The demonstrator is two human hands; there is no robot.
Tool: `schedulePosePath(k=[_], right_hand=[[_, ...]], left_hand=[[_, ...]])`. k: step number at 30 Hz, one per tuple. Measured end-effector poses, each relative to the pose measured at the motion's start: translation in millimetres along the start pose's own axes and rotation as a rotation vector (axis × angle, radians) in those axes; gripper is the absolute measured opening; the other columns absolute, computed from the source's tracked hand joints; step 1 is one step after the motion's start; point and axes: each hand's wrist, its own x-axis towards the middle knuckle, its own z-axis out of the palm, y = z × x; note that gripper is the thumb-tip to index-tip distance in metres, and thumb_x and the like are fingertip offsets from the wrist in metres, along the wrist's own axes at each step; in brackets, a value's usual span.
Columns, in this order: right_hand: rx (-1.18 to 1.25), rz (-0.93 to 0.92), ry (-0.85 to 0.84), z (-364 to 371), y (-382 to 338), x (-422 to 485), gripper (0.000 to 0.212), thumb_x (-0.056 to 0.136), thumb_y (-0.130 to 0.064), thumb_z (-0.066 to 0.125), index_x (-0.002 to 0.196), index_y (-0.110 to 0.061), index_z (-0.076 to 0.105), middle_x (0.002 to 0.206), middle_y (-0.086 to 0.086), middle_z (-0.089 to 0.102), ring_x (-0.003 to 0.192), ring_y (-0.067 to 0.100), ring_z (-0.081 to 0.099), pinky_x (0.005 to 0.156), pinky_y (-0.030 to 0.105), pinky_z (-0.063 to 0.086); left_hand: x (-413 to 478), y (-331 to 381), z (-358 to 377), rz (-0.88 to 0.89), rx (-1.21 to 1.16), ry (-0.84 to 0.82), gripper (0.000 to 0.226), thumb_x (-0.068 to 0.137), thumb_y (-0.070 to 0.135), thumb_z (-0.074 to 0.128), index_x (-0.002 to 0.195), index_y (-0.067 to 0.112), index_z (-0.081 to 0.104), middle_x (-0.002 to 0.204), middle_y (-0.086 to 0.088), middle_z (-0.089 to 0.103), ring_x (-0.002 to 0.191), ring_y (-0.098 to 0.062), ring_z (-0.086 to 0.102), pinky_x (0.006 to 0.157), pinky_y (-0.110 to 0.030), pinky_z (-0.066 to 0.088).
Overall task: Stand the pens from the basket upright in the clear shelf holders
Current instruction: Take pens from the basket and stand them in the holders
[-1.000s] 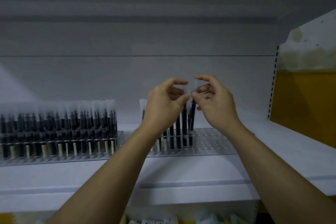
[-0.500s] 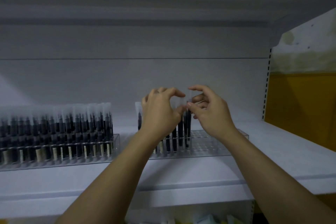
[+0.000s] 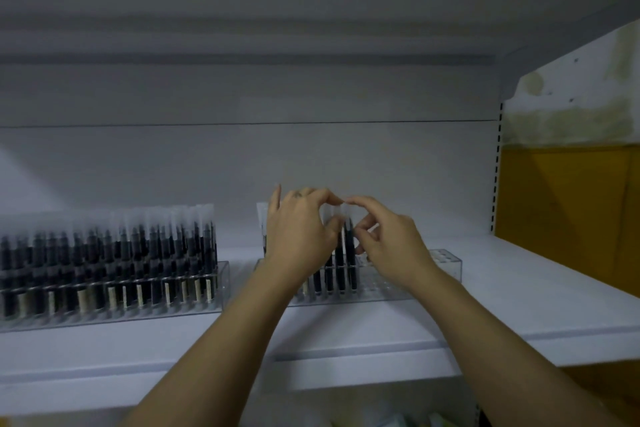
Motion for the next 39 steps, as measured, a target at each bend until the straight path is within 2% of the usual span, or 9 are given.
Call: schedulePosePath(k=[3,6,10,19,24,26,29,34,39], right_hand=[[-0.082,-0.018,0.046,5,5,-9,0.057,0.092,-0.009,0.053,0.129,-0.051,0.043,0.086,-0.01,0.06,0.071,0.011,0.063,0.071,0.035,0.056],[-0.144,-0.017,-0.017,3,2,-12,0.067,0.092,-0.012,0.057,0.141,-0.051,0.033,0.102,-0.01,0.058,0.085,0.008,0.058,0.079,0.028,0.053],[-0.159,-0.001,-0.013,-7,-9,-16,0.073,0.091,-0.019,0.061,0.148,-0.044,0.023,0.117,-0.011,0.05,0.098,0.008,0.053,0.085,0.028,0.05],[-0.214,-0.067,-0.044,-23,-48,-36,0.064,0.09,-0.033,0.064,0.146,-0.033,0.033,0.139,-0.002,0.044,0.121,0.016,0.049,0.099,0.035,0.045],[-0.206,-0.097,-0.052,-34,-84,-55,0.061,0.09,-0.033,0.063,0.145,-0.03,0.036,0.142,-0.003,0.043,0.123,0.016,0.048,0.1,0.033,0.043],[-0.202,-0.103,-0.054,-37,-98,-65,0.061,0.09,-0.033,0.064,0.145,-0.03,0.036,0.143,-0.003,0.042,0.125,0.017,0.047,0.102,0.034,0.042],[-0.192,-0.113,-0.064,-40,-115,-84,0.061,0.091,-0.033,0.063,0.145,-0.03,0.036,0.143,-0.004,0.042,0.125,0.016,0.047,0.102,0.034,0.042],[-0.174,-0.126,-0.091,-40,-133,-119,0.06,0.09,-0.033,0.064,0.144,-0.031,0.037,0.143,-0.004,0.042,0.125,0.017,0.047,0.103,0.037,0.043],[-0.164,-0.105,-0.198,-26,-132,-157,0.06,0.09,-0.036,0.063,0.143,-0.031,0.038,0.141,-0.003,0.045,0.121,0.017,0.05,0.101,0.039,0.045]], left_hand=[[-1,2,-1,0.015,0.02,-0.007,0.024,0.092,0.033,0.057,0.115,0.033,0.06,0.125,0.012,0.06,0.123,-0.009,0.049,0.12,-0.039,-0.003],[-5,3,-4,0.035,0.056,-0.034,0.031,0.092,0.031,0.057,0.123,0.033,0.058,0.131,0.011,0.057,0.126,-0.008,0.046,0.119,-0.04,-0.005],[-16,3,-12,0.053,0.104,-0.048,0.048,0.091,0.033,0.058,0.138,0.033,0.046,0.141,0.009,0.05,0.133,-0.01,0.04,0.118,-0.041,-0.004],[-52,11,-44,0.088,0.049,-0.042,0.047,0.091,0.035,0.059,0.136,0.026,0.05,0.139,0.006,0.052,0.132,-0.013,0.041,0.12,-0.036,0.005],[-79,16,-70,0.068,0.018,-0.057,0.047,0.091,0.036,0.06,0.135,0.024,0.051,0.138,0.004,0.053,0.131,-0.014,0.043,0.12,-0.035,0.012],[-92,19,-82,0.051,0.014,-0.056,0.047,0.091,0.037,0.06,0.135,0.024,0.051,0.136,0.004,0.055,0.128,-0.015,0.046,0.118,-0.036,0.02],[-113,25,-99,0.043,0.016,-0.06,0.045,0.092,0.039,0.058,0.134,0.024,0.051,0.131,0.004,0.057,0.12,-0.018,0.049,0.107,-0.034,0.036],[-154,35,-124,0.016,0.037,-0.105,0.047,0.093,0.04,0.057,0.137,0.025,0.049,0.137,0.003,0.054,0.126,-0.018,0.048,0.108,-0.038,0.037],[-201,26,-132,-0.029,0.094,-0.152,0.049,0.092,0.043,0.057,0.137,0.027,0.047,0.138,0.004,0.052,0.127,-0.017,0.047,0.107,-0.038,0.037]])
